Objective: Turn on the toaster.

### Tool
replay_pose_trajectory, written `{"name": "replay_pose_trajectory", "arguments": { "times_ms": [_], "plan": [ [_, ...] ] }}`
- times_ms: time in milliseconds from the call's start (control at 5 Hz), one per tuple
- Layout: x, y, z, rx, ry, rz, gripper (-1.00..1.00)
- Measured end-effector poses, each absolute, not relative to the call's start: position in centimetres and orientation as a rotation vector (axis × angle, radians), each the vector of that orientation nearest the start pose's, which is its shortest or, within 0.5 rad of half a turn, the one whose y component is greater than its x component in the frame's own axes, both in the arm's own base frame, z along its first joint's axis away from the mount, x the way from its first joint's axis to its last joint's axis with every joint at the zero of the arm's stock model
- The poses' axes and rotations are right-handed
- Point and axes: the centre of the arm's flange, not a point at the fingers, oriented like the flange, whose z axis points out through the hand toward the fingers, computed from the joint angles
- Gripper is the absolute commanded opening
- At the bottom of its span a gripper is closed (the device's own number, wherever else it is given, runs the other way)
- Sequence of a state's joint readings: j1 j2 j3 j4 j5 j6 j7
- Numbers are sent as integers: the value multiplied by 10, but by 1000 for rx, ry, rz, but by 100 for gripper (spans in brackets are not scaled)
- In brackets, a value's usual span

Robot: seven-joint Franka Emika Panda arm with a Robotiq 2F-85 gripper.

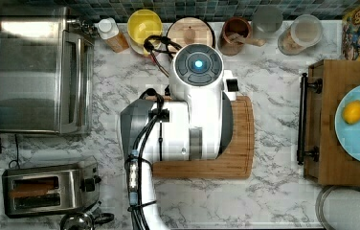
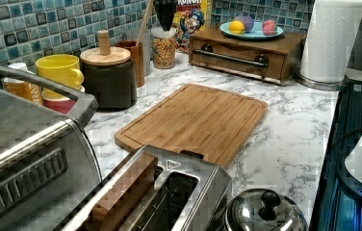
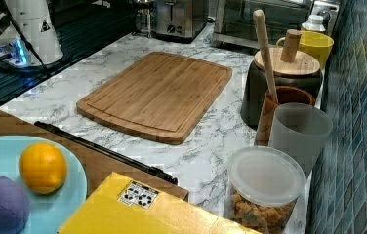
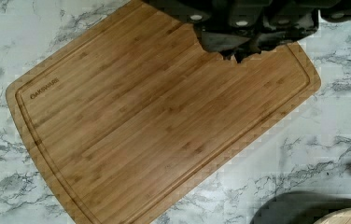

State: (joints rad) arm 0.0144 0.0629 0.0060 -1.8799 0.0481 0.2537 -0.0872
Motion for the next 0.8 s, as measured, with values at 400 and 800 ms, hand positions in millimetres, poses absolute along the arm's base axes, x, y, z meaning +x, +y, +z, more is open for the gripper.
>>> {"name": "replay_pose_trajectory", "arguments": {
  "times_ms": [400,800],
  "plan": [
    [565,19,460,-2953,1052,210,-100],
    [561,31,445,-2956,965,230,-100]
  ]
}}
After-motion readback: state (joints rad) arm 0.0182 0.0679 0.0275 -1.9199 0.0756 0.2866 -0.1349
